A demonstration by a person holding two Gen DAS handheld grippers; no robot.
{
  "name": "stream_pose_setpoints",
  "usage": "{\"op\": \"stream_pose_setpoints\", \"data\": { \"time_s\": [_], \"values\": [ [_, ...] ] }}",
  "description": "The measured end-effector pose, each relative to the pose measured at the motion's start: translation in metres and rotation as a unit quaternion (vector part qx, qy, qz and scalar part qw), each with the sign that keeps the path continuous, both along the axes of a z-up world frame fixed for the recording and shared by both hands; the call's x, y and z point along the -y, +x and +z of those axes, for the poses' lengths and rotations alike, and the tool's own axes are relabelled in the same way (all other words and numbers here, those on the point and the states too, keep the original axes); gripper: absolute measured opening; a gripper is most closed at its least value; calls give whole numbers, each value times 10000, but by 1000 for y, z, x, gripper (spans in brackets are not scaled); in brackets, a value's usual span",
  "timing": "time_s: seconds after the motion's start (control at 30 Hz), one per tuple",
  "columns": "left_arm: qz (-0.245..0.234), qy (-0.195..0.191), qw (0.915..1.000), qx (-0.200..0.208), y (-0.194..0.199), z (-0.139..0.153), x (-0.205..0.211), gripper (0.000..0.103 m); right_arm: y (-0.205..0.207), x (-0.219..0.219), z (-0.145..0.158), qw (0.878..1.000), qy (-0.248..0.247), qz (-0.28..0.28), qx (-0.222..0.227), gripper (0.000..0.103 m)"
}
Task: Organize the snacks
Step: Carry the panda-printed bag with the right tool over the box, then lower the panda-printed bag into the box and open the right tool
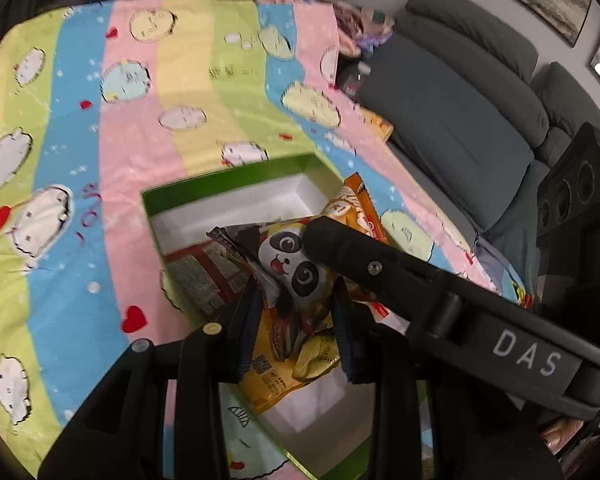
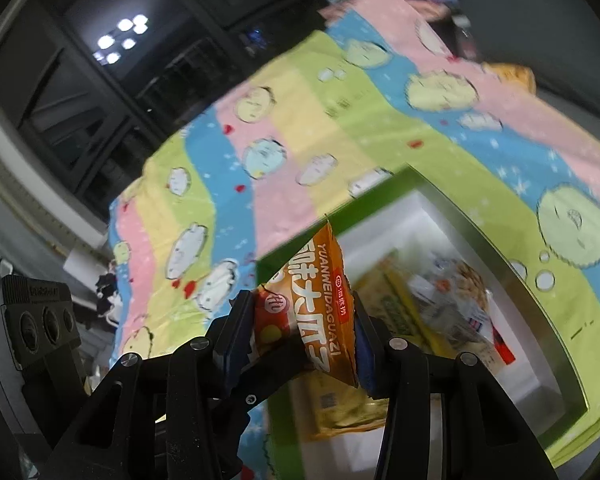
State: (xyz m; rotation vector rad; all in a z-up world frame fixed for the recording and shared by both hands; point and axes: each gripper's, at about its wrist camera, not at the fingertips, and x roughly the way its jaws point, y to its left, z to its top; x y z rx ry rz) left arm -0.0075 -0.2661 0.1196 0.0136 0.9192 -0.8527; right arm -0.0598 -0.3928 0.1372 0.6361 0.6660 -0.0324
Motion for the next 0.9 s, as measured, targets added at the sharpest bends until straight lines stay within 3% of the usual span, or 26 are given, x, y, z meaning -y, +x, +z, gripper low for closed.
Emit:
{"op": "stream_pose_setpoints", "data": {
  "time_s": [0.63, 0.9],
  "values": [
    [-90, 509, 9969, -588, 14, -39, 38, 34, 3, 38, -45, 9945, 545, -476, -760, 48],
    [-10, 460, 9966, -683, 17, -43, 38, 36, 3, 42, -49, 9937, 630, -557, -745, 48]
  ]
}}
